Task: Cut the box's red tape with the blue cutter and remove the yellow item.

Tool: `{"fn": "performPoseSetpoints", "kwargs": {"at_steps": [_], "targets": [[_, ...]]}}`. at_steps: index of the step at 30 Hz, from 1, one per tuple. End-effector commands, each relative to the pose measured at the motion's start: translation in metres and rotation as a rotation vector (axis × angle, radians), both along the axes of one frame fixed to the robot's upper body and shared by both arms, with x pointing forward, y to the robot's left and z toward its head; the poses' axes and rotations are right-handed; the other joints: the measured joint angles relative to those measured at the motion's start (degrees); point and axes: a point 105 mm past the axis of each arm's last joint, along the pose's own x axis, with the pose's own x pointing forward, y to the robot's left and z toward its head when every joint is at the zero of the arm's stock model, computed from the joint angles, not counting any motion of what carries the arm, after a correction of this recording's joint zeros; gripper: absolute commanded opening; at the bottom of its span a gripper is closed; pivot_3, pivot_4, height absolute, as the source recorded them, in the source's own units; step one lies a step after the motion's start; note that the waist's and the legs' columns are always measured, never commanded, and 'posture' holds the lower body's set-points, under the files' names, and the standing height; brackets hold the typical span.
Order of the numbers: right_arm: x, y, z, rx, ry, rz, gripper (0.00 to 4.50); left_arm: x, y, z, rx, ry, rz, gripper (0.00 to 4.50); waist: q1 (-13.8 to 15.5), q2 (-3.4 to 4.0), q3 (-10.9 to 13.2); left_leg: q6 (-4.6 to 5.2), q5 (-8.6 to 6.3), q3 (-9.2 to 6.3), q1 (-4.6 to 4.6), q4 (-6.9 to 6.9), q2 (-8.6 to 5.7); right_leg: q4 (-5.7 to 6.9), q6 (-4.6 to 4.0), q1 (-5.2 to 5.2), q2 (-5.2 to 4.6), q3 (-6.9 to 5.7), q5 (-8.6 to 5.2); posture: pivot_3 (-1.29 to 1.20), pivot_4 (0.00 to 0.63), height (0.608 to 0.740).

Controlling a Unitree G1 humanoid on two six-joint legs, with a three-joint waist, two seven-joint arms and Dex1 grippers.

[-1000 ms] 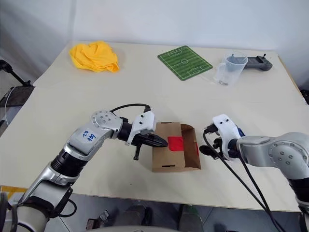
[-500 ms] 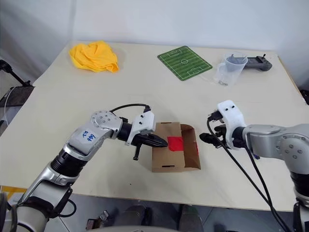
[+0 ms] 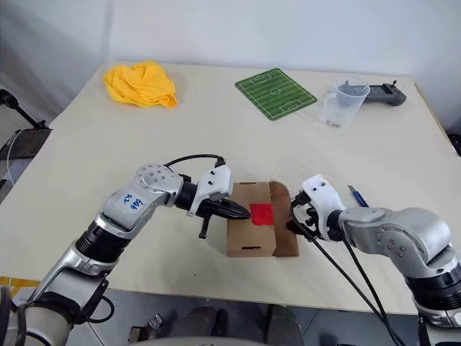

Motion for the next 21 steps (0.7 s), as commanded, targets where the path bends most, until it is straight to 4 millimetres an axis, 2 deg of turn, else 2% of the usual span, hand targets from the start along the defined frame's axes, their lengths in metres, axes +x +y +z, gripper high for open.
{"fn": "performPoseSetpoints", "kwargs": {"at_steps": [1,5,9,12,16,21], "targets": [[0.003,0.000,0.005,-0.003,-0.066,0.013,3.66,0.000,0.006,-0.022,0.088,0.049,0.030,0.00,0.04,0.00,0.00,0.00,0.00,0.00,0.00,0.00,0.00,0.00,0.00,0.00,0.00,0.00,0.00,0.00,0.150,0.740],[0.005,-0.006,0.008,0.010,-0.091,0.002,3.66,0.001,0.006,-0.021,0.089,0.046,0.027,0.00,0.03,0.00,0.00,0.00,0.00,0.01,0.01,0.00,0.00,0.02,0.00,0.00,0.01,-0.01,0.00,0.00,0.150,0.740],[0.004,-0.025,0.036,0.289,-0.026,-0.077,3.66,0.004,0.007,-0.018,0.086,0.027,0.029,0.00,0.08,0.00,0.00,0.01,0.01,0.02,0.00,0.00,-0.01,0.02,0.01,0.00,0.00,-0.02,0.01,0.00,0.150,0.740],[-0.003,-0.032,0.041,0.463,0.113,-0.076,3.66,0.005,0.009,-0.017,0.081,0.016,0.025,0.00,0.01,0.00,0.00,0.01,0.01,-0.01,0.01,0.00,0.02,0.02,0.01,0.02,-0.02,0.01,0.01,0.00,0.150,0.740],[-0.009,-0.032,0.038,0.646,0.284,-0.048,3.66,0.006,0.008,-0.017,0.081,0.011,0.021,0.00,0.00,0.00,0.00,-0.03,0.01,-0.06,0.01,0.00,0.07,0.01,-0.02,0.02,-0.06,0.02,-0.01,0.00,0.150,0.740],[-0.008,-0.021,0.025,0.729,0.422,-0.029,3.66,0.005,0.008,-0.017,0.078,0.009,0.017,0.00,-0.12,0.01,0.00,-0.03,0.01,-0.03,0.01,0.00,0.03,0.01,-0.02,0.02,-0.12,0.03,-0.01,0.00,0.150,0.740]]}}
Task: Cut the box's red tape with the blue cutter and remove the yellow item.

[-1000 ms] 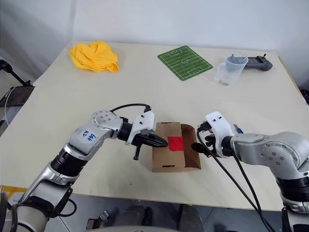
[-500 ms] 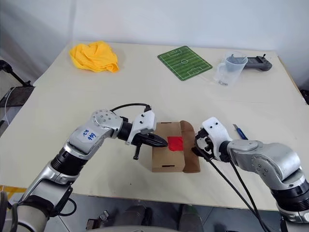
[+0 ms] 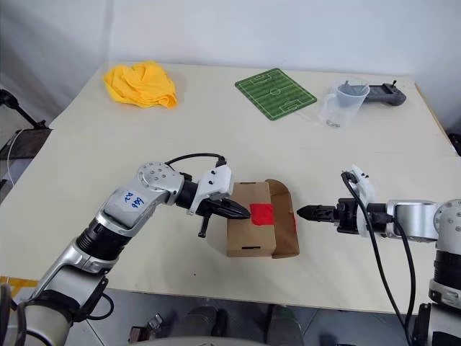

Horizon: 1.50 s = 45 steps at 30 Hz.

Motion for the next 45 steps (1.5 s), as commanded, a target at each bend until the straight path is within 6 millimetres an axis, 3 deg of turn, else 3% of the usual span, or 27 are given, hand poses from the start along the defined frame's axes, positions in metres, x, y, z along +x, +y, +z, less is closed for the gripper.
{"fn": "performPoseSetpoints", "kwargs": {"at_steps": [1,5,11,17,24,27,30,31,41,45], "targets": [[0.002,0.013,0.002,0.053,0.017,0.045,3.66,0.002,0.008,-0.019,0.073,0.031,0.040,0.00,0.01,0.01,0.00,0.00,0.00,0.00,0.00,0.00,0.00,0.01,0.00,0.00,0.01,0.00,0.00,0.00,0.150,0.740],[0.010,0.030,-0.015,0.066,0.067,0.053,3.66,0.000,0.008,-0.021,0.075,0.035,0.039,0.00,0.01,0.01,-0.01,-0.02,0.01,0.00,0.00,0.00,0.01,0.01,0.00,-0.01,0.05,0.00,0.00,0.00,0.150,0.740],[0.014,0.037,-0.026,0.062,0.095,0.042,3.66,0.001,0.010,-0.020,0.080,0.031,0.049,0.00,-0.05,0.02,-0.02,-0.02,0.01,-0.02,0.01,0.00,0.00,0.02,0.00,-0.01,0.08,-0.01,0.00,0.00,0.150,0.740],[0.010,0.029,-0.028,0.061,0.102,0.027,1.72,0.002,0.011,-0.019,0.076,0.029,0.063,0.00,-0.07,0.05,-0.03,-0.06,0.03,0.00,0.04,0.00,0.02,0.05,0.00,-0.01,0.11,0.02,0.00,0.00,0.150,0.740],[0.006,0.039,-0.034,0.076,0.127,0.084,1.72,0.002,0.012,-0.020,0.078,0.032,0.061,0.00,-0.09,0.05,-0.04,-0.06,0.03,0.00,0.04,-0.01,0.02,0.05,0.00,-0.02,0.11,0.02,0.00,0.00,0.150,0.740],[0.007,0.046,-0.034,0.087,0.131,0.111,1.13,0.003,0.011,-0.020,0.079,0.031,0.059,0.00,-0.10,0.05,-0.04,-0.07,0.02,0.00,0.04,-0.01,0.03,0.05,0.00,-0.02,0.12,0.02,0.00,0.00,0.150,0.740],[0.008,0.051,-0.033,0.102,0.130,0.127,0.11,0.004,0.011,-0.020,0.078,0.029,0.058,0.00,-0.11,0.05,-0.04,-0.07,0.02,0.00,0.04,-0.01,0.03,0.05,0.00,-0.02,0.11,0.03,0.00,0.00,0.150,0.740],[0.009,0.051,-0.033,0.103,0.130,0.123,0.02,0.004,0.011,-0.020,0.077,0.030,0.059,0.00,-0.11,0.05,-0.04,-0.07,0.02,0.00,0.04,-0.01,0.03,0.05,0.00,-0.02,0.11,0.03,0.00,0.00,0.150,0.740],[0.016,0.042,-0.027,0.069,0.102,0.089,0.02,0.005,0.009,-0.021,0.067,0.029,0.063,0.00,-0.18,0.05,-0.04,-0.11,0.05,0.01,0.05,-0.01,0.03,0.07,0.01,-0.02,0.08,0.05,0.01,0.00,0.150,0.740],[0.023,0.025,-0.002,-0.040,0.004,0.059,0.02,0.006,0.004,-0.022,0.044,0.032,0.065,0.00,0.05,0.12,-0.01,-0.10,0.05,0.02,0.04,-0.01,-0.01,0.07,0.02,-0.03,0.04,0.07,0.01,0.00,0.150,0.740]]}}
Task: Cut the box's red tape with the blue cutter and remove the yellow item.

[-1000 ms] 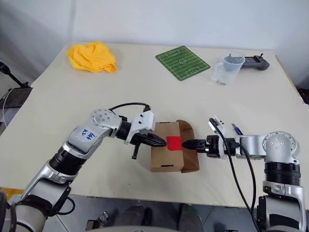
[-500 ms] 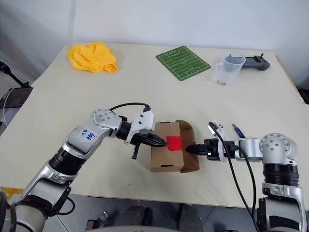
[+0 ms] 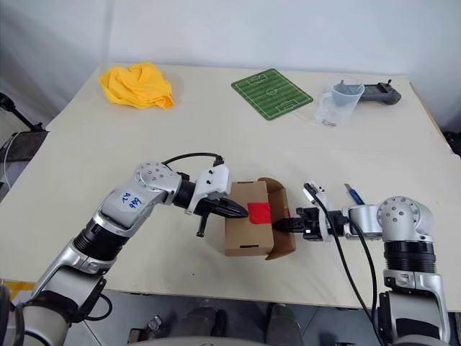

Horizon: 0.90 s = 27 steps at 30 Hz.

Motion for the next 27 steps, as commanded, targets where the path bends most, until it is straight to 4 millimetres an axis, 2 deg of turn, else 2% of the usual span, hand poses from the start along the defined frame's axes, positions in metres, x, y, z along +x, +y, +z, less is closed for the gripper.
{"fn": "performPoseSetpoints", "kwargs": {"at_steps": [1,6,13,18,22,27], "targets": [[0.009,-0.020,0.037,-0.121,-0.149,-0.028,0.02,0.004,0.002,-0.021,0.044,0.037,0.046,0.00,0.33,0.06,0.03,0.03,0.02,-0.01,-0.04,0.00,-0.07,0.02,0.01,-0.05,-0.06,0.00,0.00,0.00,0.150,0.740],[0.005,-0.028,0.061,-0.194,-0.226,0.004,0.02,0.006,-0.013,-0.021,-0.003,0.036,0.044,0.00,0.53,0.06,0.03,0.09,0.01,-0.18,-0.20,-0.01,-0.22,-0.03,0.01,-0.10,-0.23,-0.16,0.00,0.00,0.150,0.740],[-0.007,-0.036,0.107,-0.319,-0.359,0.037,0.02,0.006,-0.046,-0.016,-0.092,0.039,0.006,0.00,0.86,0.05,0.05,0.33,0.02,-0.23,-0.30,-0.03,-0.54,-0.07,0.03,-0.13,-0.52,-0.41,0.01,0.00,0.150,0.740],[-0.009,-0.037,0.130,-0.467,-0.456,0.033,0.02,0.014,-0.073,-0.009,-0.182,0.025,0.035,0.00,1.55,0.02,0.07,0.41,0.05,-0.19,-0.34,-0.02,-0.62,-0.16,0.10,-0.12,-0.64,-0.80,0.05,0.00,0.150,0.740],[-0.011,-0.036,0.135,-0.563,-0.487,0.041,0.02,0.019,-0.087,-0.005,-0.232,0.023,0.063,0.00,1.98,-0.01,0.09,0.44,0.06,-0.24,-0.45,-0.01,-0.63,-0.28,0.19,-0.12,-0.66,-0.88,0.10,0.00,0.150,0.740],[-0.018,-0.018,0.131,-0.606,-0.535,0.098,0.02,0.020,-0.099,-0.005,-0.252,0.026,0.067,0.00,2.13,-0.06,0.12,0.50,0.08,-0.41,-0.72,0.03,-0.69,-0.35,0.26,-0.24,-0.71,-0.97,0.14,0.00,0.150,0.740]]}}
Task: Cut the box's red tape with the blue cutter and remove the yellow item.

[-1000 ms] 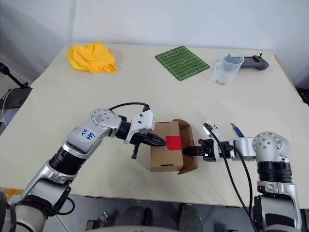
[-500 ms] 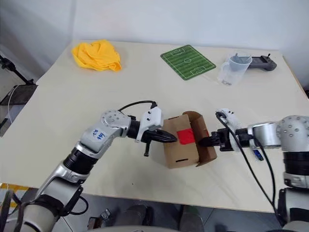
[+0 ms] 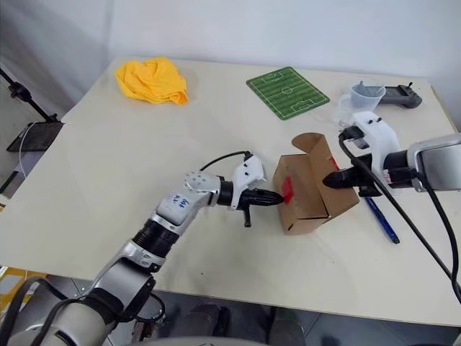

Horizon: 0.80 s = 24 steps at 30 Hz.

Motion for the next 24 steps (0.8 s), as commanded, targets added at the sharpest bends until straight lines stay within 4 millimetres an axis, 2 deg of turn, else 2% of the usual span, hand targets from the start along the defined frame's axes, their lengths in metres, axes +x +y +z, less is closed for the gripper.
{"fn": "performPoseSetpoints", "kwargs": {"at_steps": [1,7,11,15,24], "targets": [[-0.009,0.022,-0.001,0.005,-0.020,0.088,0.02,-0.010,-0.021,0.014,-0.037,-0.053,-0.068,0.00,0.01,0.00,0.00,0.00,0.00,-0.02,-0.01,0.00,-0.01,0.00,0.00,0.00,-0.01,-0.01,0.00,0.00,0.150,0.740],[-0.009,0.024,-0.018,-0.001,-0.025,0.015,0.02,-0.009,-0.023,0.016,-0.064,-0.048,-0.052,0.00,-0.03,-0.01,0.00,0.04,0.03,0.00,-0.04,0.07,-0.04,0.00,0.05,0.02,-0.01,-0.13,0.03,0.00,0.150,0.740],[-0.011,0.023,-0.021,-0.001,-0.034,-0.031,0.02,-0.007,-0.018,0.019,-0.064,-0.064,-0.048,0.00,-0.05,-0.01,0.01,0.06,0.07,0.01,-0.04,0.10,-0.04,0.00,0.13,0.04,-0.01,-0.12,0.07,0.00,0.150,0.740],[-0.011,0.019,-0.018,-0.011,-0.056,-0.075,0.02,-0.007,-0.008,0.024,-0.053,-0.099,-0.061,0.00,-0.22,-0.01,0.01,0.08,0.08,0.00,-0.06,0.12,-0.04,-0.04,0.16,0.06,-0.01,-0.12,0.08,0.00,0.150,0.740],[-0.007,0.017,0.001,-0.042,-0.148,-0.114,0.02,-0.013,0.023,0.051,-0.068,-0.164,-0.159,0.00,-0.50,-0.01,0.01,0.05,0.10,-0.05,-0.15,0.12,0.07,-0.12,0.15,0.03,0.03,-0.12,0.08,0.00,0.150,0.740]]}}
